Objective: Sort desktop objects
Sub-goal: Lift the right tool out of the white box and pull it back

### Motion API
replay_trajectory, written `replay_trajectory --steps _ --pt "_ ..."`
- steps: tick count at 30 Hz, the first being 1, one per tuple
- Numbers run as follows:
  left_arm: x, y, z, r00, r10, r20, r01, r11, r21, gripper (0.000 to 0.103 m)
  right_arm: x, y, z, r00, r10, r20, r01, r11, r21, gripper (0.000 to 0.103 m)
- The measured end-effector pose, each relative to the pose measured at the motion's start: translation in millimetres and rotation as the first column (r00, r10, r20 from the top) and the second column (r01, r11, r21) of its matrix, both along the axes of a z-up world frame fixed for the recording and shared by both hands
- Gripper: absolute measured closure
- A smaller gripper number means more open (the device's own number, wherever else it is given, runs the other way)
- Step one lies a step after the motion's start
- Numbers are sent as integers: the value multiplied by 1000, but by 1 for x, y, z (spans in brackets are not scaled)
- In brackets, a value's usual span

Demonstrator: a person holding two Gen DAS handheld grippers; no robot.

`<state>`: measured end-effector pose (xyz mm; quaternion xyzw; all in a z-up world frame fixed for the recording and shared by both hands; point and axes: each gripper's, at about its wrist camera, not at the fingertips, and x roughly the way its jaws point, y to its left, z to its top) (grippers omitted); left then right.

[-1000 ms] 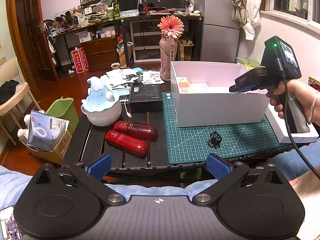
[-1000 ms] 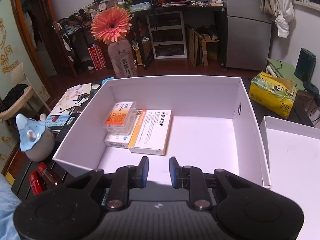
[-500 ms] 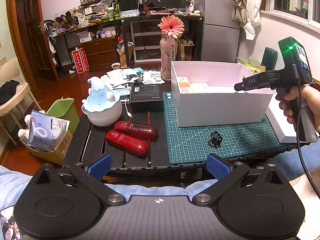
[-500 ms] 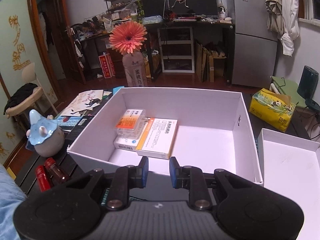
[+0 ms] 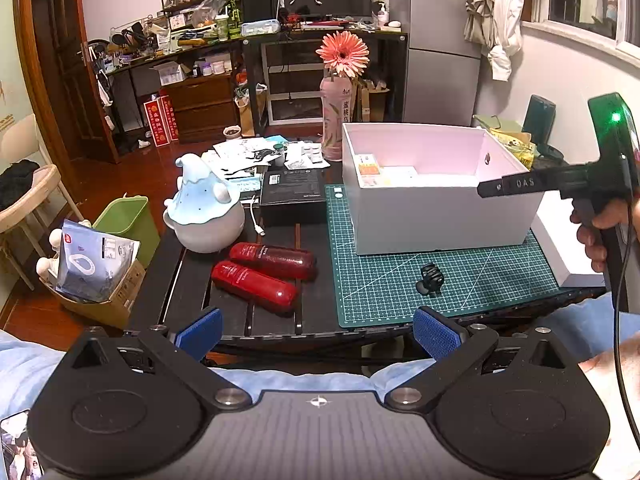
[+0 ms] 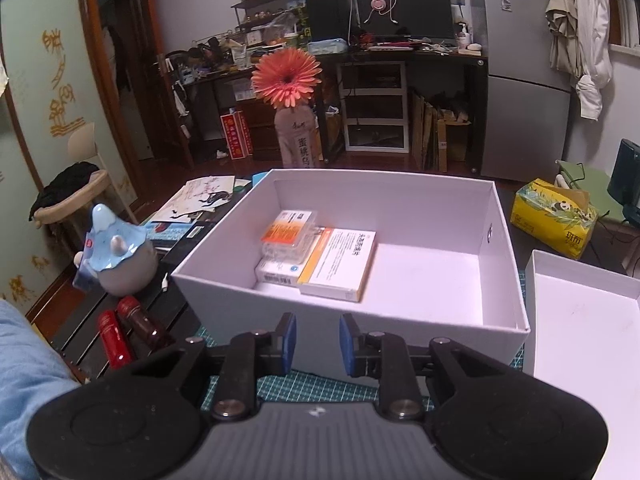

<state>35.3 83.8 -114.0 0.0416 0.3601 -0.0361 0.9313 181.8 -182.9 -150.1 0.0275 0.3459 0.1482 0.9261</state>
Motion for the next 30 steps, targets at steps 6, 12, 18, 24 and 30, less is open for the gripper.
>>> replay_trajectory --steps 6,12,18,24,30 --pt "-1 0 1 1000 -2 10 2 1000 -5 0 -10 0 -5 1000 11 13 -11 1000 -9 69" --pt "0 1 1 1000 -1 10 1 1000 -9 0 -16 0 -10 1000 23 5 -23 1000 9 68" --pt "0 1 1 1000 -1 16 1 1000 -7 0 -22 3 -13 999 41 1 -41 999 13 66" --pt "0 1 1 1000 1 19 -1 1000 -6 0 -30 6 -19 999 47 3 -47 999 19 58" --pt "1 -2 1 1000 1 15 -1 1000 11 0 -33 6 -21 999 50 6 -50 998 33 57"
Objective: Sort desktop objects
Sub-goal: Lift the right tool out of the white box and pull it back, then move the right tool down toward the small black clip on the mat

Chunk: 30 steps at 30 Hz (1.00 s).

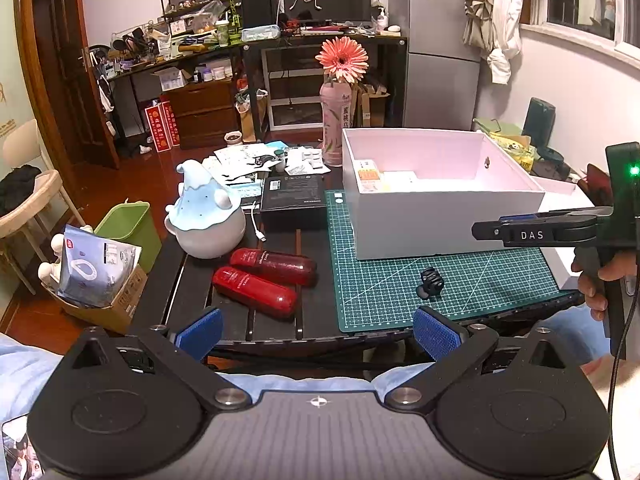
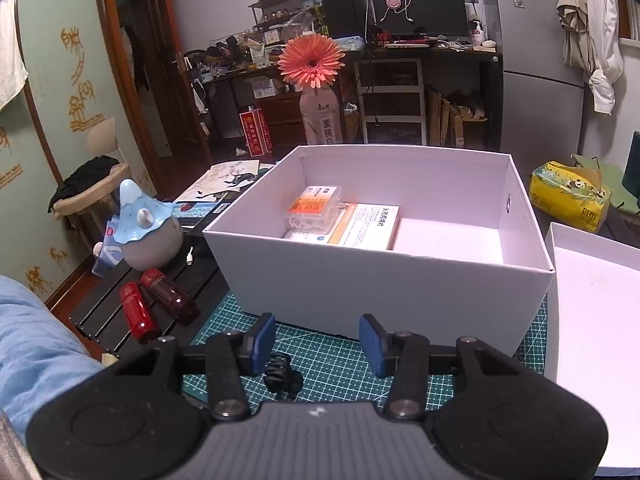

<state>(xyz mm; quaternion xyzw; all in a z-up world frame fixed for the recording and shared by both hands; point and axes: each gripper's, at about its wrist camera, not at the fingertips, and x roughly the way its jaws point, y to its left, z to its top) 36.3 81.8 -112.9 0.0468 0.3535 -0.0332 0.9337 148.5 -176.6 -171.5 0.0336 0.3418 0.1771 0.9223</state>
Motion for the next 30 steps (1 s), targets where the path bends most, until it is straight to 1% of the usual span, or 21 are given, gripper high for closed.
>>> replay_trajectory --steps 8,16,23,30 --pt "1 1 1 1000 9 -5 -9 1000 -10 0 -1 -3 -3 1000 -9 -8 9 999 33 57" --pt "-1 0 2 1000 1 4 -1 1000 -5 0 -2 -3 -4 1000 -11 -7 11 999 40 57" --pt "-1 -1 3 1000 1 13 -1 1000 -3 0 -3 0 -5 1000 -2 2 2 1000 16 57" --pt "-2 -3 3 1000 -1 15 1 1000 6 0 -3 -1 -5 1000 -6 -1 6 1000 27 57"
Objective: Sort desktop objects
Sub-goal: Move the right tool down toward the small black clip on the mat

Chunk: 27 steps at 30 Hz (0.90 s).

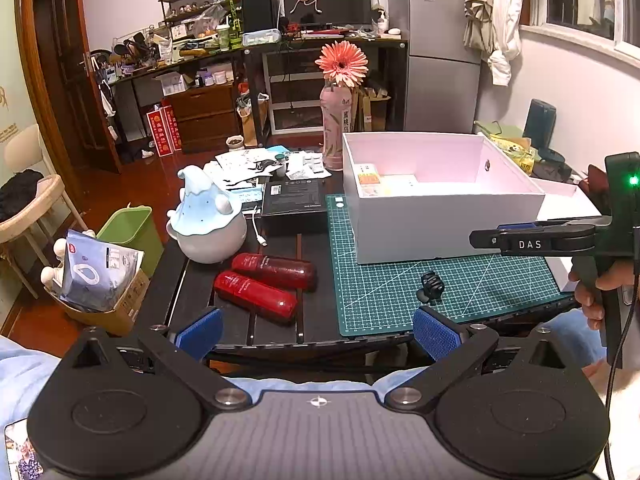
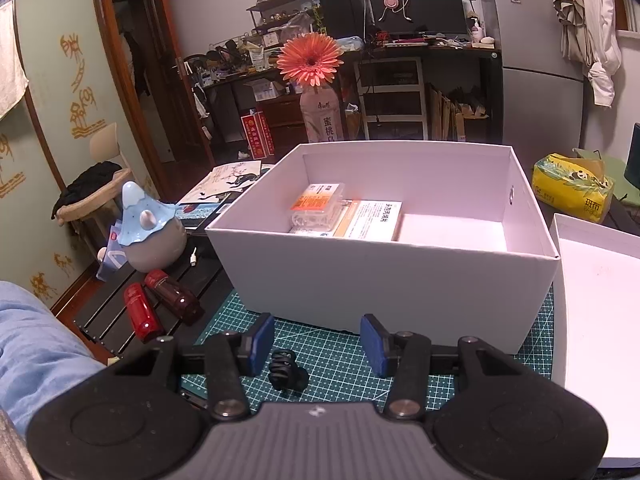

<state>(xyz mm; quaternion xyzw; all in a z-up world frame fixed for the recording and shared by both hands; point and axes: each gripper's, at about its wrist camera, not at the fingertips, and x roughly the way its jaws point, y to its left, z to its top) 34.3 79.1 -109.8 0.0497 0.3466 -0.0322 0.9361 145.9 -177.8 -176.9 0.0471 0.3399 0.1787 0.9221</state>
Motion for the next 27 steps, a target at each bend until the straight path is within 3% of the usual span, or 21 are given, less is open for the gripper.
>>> replay_trajectory --steps 27 --pt "-1 1 0 1000 -3 10 3 1000 -7 0 4 9 -14 999 22 -44 -21 1000 8 57"
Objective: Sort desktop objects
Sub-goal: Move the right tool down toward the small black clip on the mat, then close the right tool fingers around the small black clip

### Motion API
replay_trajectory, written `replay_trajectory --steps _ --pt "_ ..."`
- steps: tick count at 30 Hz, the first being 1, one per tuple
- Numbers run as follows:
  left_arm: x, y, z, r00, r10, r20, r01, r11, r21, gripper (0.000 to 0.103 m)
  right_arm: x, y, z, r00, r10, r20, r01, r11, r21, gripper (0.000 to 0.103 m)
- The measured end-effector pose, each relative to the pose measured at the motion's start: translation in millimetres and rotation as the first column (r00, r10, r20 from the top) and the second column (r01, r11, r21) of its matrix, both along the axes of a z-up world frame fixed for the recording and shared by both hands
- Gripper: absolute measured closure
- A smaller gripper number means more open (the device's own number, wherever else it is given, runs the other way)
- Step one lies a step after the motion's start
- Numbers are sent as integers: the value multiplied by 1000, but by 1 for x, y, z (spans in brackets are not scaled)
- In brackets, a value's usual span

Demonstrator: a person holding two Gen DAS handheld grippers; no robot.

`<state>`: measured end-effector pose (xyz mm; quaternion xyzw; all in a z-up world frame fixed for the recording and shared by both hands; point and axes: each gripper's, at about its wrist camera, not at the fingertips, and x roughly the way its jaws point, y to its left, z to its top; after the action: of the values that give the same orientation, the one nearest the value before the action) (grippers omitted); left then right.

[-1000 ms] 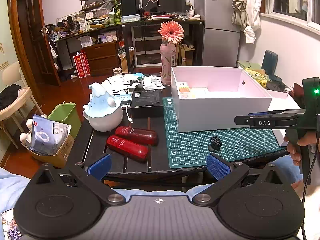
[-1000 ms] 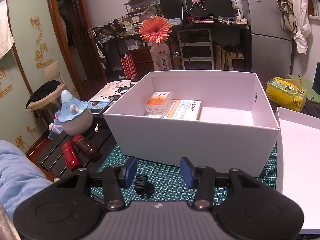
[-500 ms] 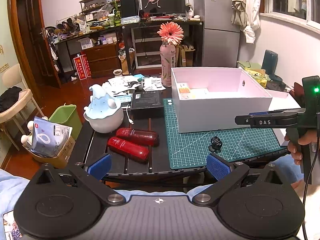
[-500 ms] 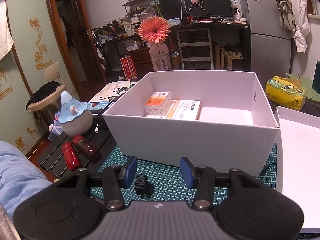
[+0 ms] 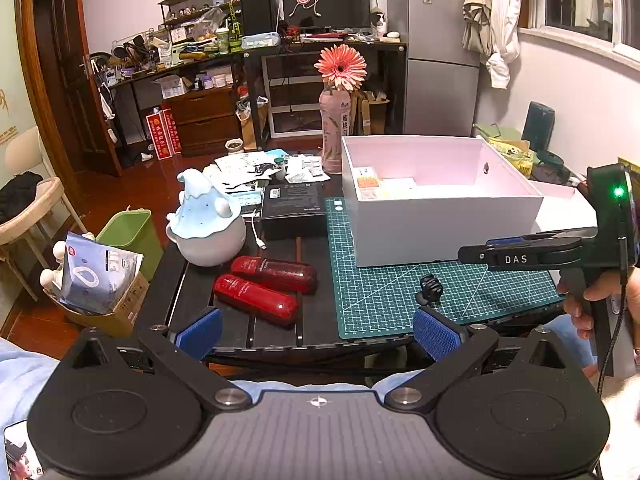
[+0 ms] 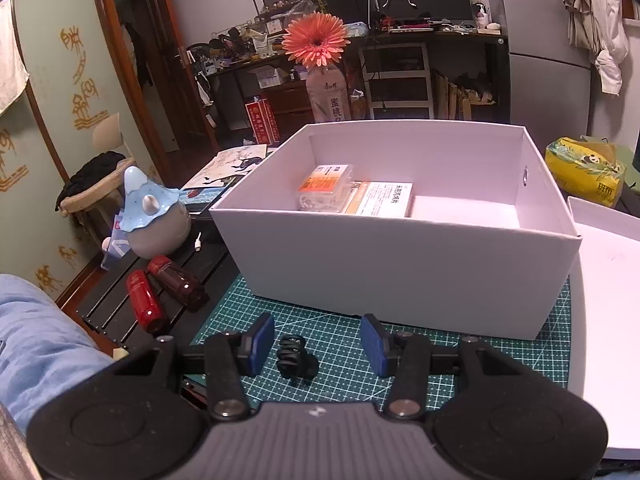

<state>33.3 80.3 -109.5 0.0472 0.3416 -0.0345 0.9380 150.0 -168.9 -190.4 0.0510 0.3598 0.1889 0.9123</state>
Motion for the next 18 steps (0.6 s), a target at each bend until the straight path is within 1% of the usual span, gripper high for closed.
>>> replay_trajectory --steps 5,14,18 --pt "0 0 0 1000 -1 0 1 1000 -5 0 2 4 -6 1000 14 -10 -14 1000 -7 57" --pt "0 1 0 1000 -4 -1 4 1000 -11 0 6 21 -23 997 68 -26 -70 994 -87 57" --pt "1 1 1 1000 -5 -2 5 1000 -14 0 8 33 -33 994 109 -27 -112 984 -137 57"
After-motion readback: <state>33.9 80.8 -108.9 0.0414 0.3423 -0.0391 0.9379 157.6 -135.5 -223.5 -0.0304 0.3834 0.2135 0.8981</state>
